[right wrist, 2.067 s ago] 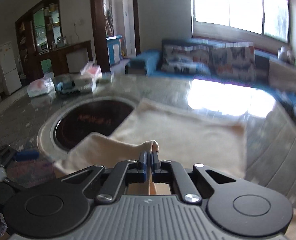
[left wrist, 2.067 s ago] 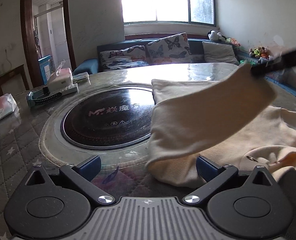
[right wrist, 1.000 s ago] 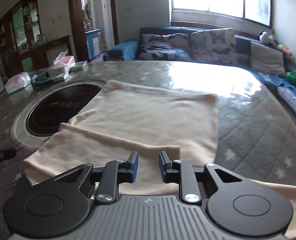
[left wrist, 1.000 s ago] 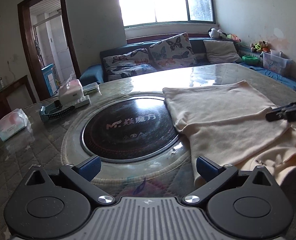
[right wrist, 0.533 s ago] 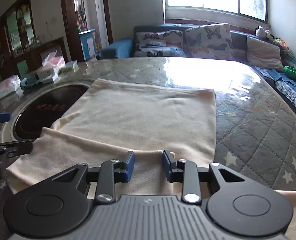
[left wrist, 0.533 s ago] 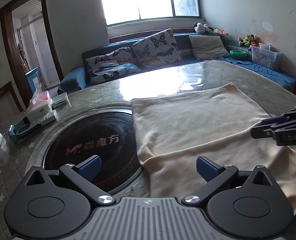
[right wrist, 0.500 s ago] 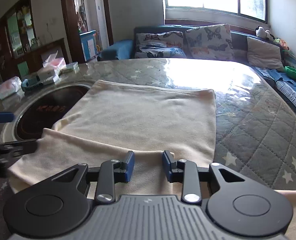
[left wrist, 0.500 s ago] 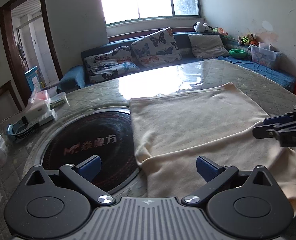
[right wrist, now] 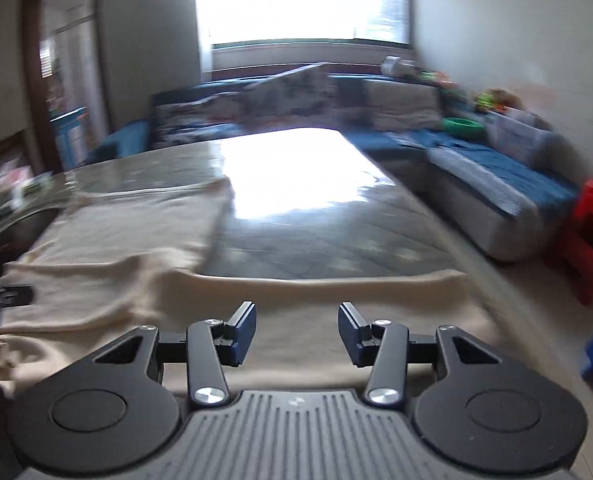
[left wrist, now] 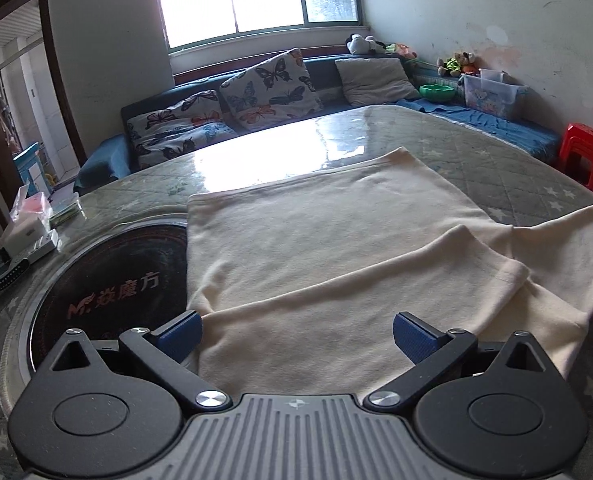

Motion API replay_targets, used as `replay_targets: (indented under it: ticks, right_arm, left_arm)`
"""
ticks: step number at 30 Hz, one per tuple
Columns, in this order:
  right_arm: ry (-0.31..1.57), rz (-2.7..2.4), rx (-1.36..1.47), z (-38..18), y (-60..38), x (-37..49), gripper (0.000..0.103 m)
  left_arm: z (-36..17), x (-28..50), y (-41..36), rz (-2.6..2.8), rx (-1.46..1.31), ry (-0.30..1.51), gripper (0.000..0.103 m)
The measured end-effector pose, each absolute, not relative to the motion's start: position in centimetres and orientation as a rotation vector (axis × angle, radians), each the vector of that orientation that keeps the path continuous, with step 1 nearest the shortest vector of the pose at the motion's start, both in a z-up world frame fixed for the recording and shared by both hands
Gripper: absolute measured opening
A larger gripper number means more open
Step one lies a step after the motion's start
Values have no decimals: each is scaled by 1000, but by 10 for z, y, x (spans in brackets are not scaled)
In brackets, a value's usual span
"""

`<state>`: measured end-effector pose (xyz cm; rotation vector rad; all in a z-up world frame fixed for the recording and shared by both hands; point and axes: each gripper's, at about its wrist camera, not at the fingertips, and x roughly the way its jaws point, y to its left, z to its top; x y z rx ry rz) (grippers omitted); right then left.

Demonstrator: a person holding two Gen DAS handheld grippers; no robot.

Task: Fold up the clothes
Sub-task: 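Grasp the cloth corner with the right gripper and lift it up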

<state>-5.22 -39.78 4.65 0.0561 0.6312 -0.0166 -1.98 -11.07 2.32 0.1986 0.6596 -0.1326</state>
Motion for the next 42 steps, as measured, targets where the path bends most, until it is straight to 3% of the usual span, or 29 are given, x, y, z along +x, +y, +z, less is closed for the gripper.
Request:
replay_targets:
  ticks: [11, 13, 16, 19, 30, 37, 42]
  right_arm:
    - [628, -257, 249, 22, -477, -52, 44]
    - [621, -255, 240, 21, -475, -50, 37]
    - [619, -260, 222, 20, -474, -48, 17]
    - [611, -241, 251, 24, -477, -50, 9]
    - [496, -92, 280, 85, -466, -58, 8]
    - [430, 154, 170, 130, -390, -41, 8]
    - [435, 330, 100, 132, -318, -23, 8]
  left_arm:
    - [25, -15, -161, -218, 264, 640, 103]
    - [24, -14, -168, -230, 272, 644, 103]
    - [20, -13, -177, -245, 289, 648, 103]
    - [16, -12, -185, -257, 307, 653, 103]
    - [19, -17, -177, -270, 296, 633, 103]
    - [38, -32, -128, -192, 221, 591, 103]
    - [40, -47, -93, -127, 198, 577, 103]
